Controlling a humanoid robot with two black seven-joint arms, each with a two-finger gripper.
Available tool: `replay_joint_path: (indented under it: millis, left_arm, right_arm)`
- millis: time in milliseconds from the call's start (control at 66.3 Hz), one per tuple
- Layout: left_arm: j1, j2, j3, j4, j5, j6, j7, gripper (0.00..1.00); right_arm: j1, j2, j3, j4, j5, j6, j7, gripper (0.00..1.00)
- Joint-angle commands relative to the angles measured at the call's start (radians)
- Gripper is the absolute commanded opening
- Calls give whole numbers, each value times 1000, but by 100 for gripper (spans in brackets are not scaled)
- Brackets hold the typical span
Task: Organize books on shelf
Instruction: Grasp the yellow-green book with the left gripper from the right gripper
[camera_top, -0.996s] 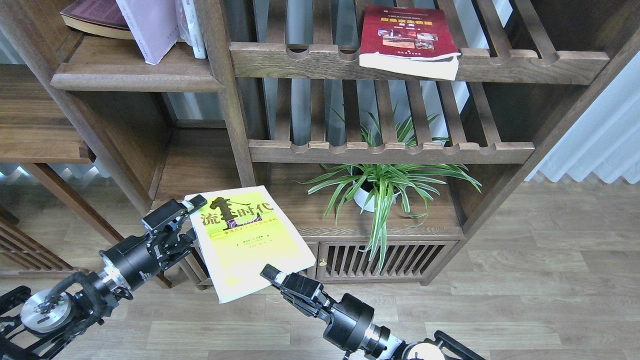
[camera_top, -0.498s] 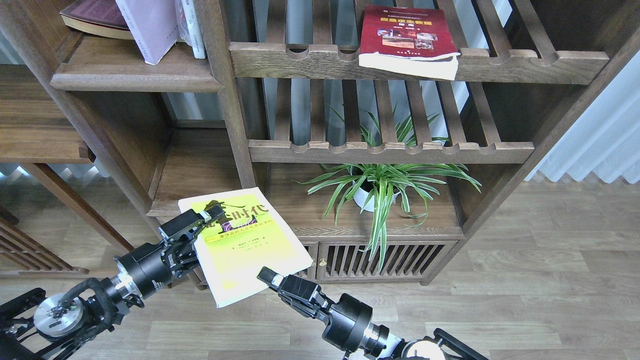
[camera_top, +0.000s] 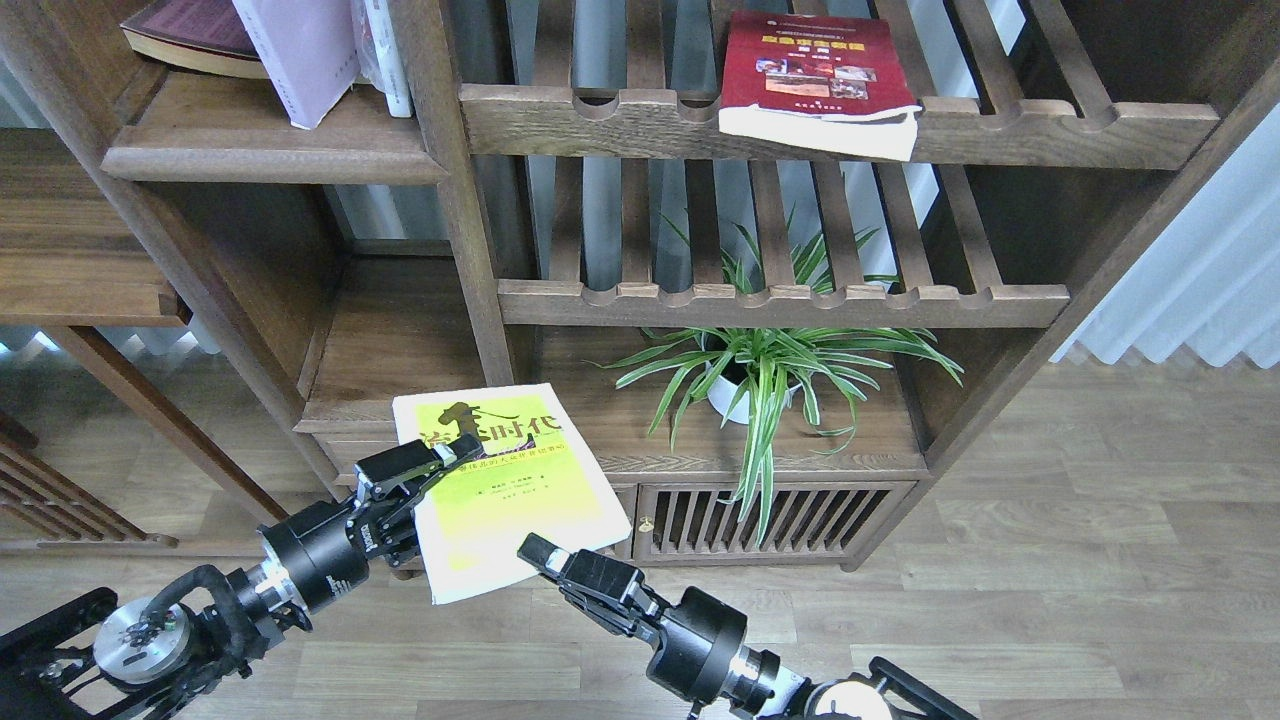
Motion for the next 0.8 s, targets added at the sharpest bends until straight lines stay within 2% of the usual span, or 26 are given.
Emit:
replay_joint_path:
  millis: [0, 543, 634, 785]
  left_arm:
    - [1, -1, 0, 2, -4, 0, 9, 5]
    - [3, 36, -3, 4, -9, 0, 9, 3]
    - [6, 36, -2, 4, -9, 0, 9, 3]
    - [12, 39, 0, 1, -9, 0, 9, 3]
  right_arm:
    - [0, 0, 0, 0, 0, 0, 0, 8]
    - [3, 0, 72, -48, -5, 0, 12, 23]
    - [5, 0, 81, -49, -5, 0, 14, 30]
    - [3, 0, 95, -55, -6, 0, 14, 30]
